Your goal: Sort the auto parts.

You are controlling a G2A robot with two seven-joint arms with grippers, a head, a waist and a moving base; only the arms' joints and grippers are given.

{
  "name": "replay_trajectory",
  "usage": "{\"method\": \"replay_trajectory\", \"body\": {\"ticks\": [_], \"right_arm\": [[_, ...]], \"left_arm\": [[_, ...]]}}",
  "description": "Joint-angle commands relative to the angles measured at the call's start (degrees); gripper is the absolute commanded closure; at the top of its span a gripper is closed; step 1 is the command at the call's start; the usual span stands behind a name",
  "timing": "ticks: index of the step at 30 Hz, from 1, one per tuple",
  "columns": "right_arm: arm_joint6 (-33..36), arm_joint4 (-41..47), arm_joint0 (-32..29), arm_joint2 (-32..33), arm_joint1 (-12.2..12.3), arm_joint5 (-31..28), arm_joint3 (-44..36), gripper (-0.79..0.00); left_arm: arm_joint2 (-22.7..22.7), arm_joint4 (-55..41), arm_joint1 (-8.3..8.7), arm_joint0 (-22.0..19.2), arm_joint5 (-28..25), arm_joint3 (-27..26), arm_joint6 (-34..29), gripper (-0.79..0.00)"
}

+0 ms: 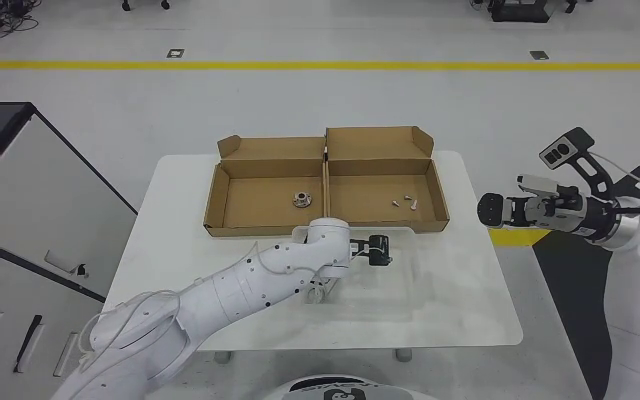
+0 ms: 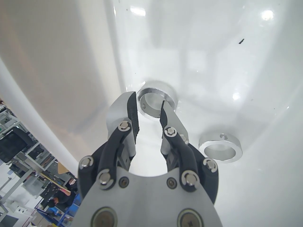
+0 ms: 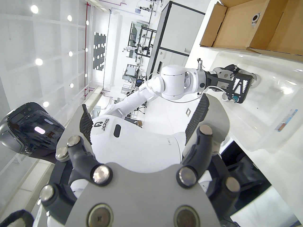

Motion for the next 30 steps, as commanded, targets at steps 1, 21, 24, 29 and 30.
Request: {"method": "replay_trajectory", "body": {"ticks": [1,21,24,29,30], "right_arm": [[0.00,0.00,0.00,0.00,0.00,0.00,0.00,-0.785],[0.00,0.00,0.00,0.00,0.00,0.00,0.00,-0.785],[0.00,0.00,0.00,0.00,0.00,0.00,0.00,-0.785],[0.00,0.00,0.00,0.00,0.00,0.00,0.00,-0.785],[0.00,0.00,0.00,0.00,0.00,0.00,0.00,-0.785]], "left_arm": [[-0.08,-0.37,-0.10,0.03,-0.44,0.26,-0.57,-0.348],[4.29,-14.51,0.43,-4.98,0.55,0.73,-2.56,-0.453],[4.80,-15.69,0.54,-5.80,0.65,0.68,-2.65,-0.369],[5.86,-16.44,0.57,-6.61,0.33,1.28,-2.33,-0.326],[6.11,-16.62,0.55,-6.69,0.21,1.51,-2.21,-0.314]]}}
